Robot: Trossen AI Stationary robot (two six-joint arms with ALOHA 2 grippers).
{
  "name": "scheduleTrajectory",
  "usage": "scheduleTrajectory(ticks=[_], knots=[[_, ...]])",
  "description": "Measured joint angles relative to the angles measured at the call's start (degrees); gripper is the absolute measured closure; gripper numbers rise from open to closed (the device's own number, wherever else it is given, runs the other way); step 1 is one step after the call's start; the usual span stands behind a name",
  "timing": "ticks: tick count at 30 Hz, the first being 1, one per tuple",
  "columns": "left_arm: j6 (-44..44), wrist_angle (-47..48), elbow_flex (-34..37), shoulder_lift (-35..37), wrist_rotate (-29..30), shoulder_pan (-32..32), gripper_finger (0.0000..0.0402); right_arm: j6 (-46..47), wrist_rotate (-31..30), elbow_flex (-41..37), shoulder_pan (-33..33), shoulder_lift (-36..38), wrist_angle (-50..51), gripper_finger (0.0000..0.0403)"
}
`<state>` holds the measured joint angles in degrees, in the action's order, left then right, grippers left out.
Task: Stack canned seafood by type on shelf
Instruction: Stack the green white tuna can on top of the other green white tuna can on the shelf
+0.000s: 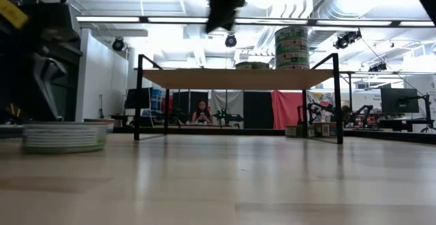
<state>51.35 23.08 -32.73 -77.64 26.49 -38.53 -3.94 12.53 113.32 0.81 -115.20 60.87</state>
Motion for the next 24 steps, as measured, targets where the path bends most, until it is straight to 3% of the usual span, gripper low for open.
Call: scheduleTrajectory(ticks=[3,6,15,19,24], knots=[[-4.1,-2.3,-0.1,-1.8,0.7,1.2,0.0402,1.8,2.7,-6.1,-1.8,3.0,2.1,0.0403],[-6.5,-6.0,-0.1,-3.3,1.1,2.2,0.0402,6.0,4.1,-16.9,-3.9,8.2,-0.6,0.0403],[-19.4,-27.0,0.0,-12.5,0.6,7.6,0.0402,35.8,3.9,-56.4,-14.2,27.6,-32.2,0.0403],[-24.5,-35.9,-2.1,-18.4,-0.8,11.1,0.0402,46.3,-0.5,-65.1,-18.9,32.1,-41.6,0.0403],[-33.1,-40.2,-8.9,-24.7,-3.5,15.2,0.0402,48.5,-4.7,-68.4,-21.6,33.3,-46.5,0.0403]])
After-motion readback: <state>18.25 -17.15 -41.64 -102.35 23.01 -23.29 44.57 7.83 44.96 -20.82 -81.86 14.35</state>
